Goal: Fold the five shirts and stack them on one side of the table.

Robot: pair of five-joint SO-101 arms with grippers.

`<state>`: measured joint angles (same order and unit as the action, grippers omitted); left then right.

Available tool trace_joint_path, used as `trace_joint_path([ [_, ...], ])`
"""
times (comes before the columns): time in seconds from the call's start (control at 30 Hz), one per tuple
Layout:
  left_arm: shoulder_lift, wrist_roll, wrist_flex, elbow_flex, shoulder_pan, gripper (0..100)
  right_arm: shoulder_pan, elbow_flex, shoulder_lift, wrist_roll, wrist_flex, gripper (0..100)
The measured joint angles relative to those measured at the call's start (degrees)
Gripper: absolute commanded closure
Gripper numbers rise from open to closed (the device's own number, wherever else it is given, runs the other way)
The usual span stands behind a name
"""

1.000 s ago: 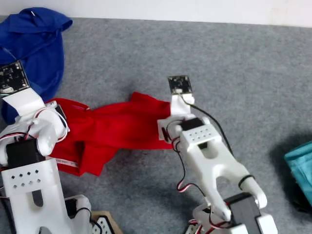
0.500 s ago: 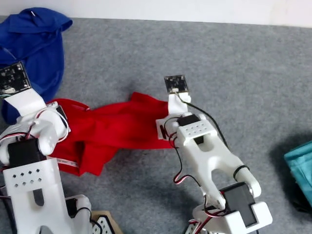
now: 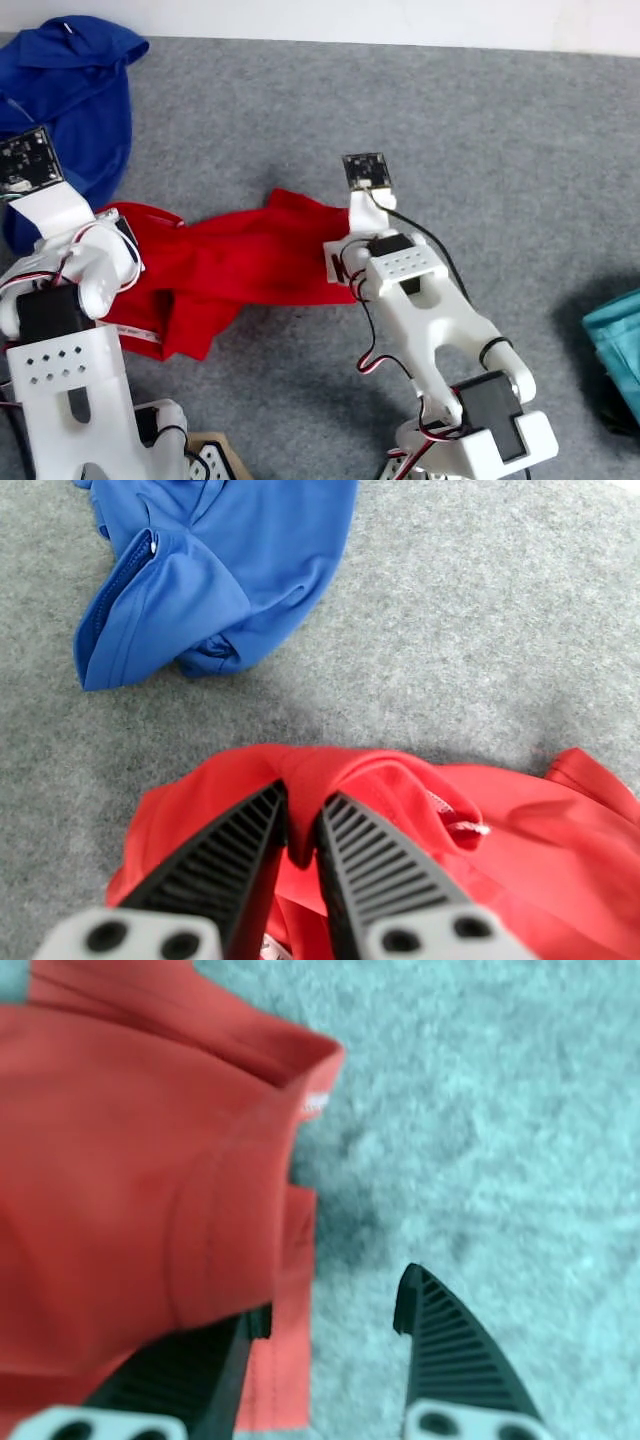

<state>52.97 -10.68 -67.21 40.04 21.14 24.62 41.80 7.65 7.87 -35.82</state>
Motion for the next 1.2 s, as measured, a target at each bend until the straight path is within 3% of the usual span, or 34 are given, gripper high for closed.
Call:
trace_joint_path([
  [0.47, 0.0, 0.0, 4.2, 3.7, 0.0, 99, 5.5, -1.1, -6.5, -2.0, 2.5, 89.1],
  [0.6, 0.0, 0.0, 4.2, 3.7, 0.0, 99, 5.6, -1.8, -6.8, -2.8, 2.5, 99.8],
  [0.8, 0.0, 0.0, 4.2, 3.7, 0.0, 99, 5.3, -1.8, -6.9, -2.8, 2.5, 99.2],
  [0.97, 0.0, 0.0, 4.2, 3.7, 0.0, 99, -0.8, -1.4, -2.0, -2.8, 1.5, 99.2],
  [1.2, 0.0, 0.0, 4.6, 3.7, -0.1, 99, -13.1, 7.5, 19.2, -1.7, -0.8, 99.2],
])
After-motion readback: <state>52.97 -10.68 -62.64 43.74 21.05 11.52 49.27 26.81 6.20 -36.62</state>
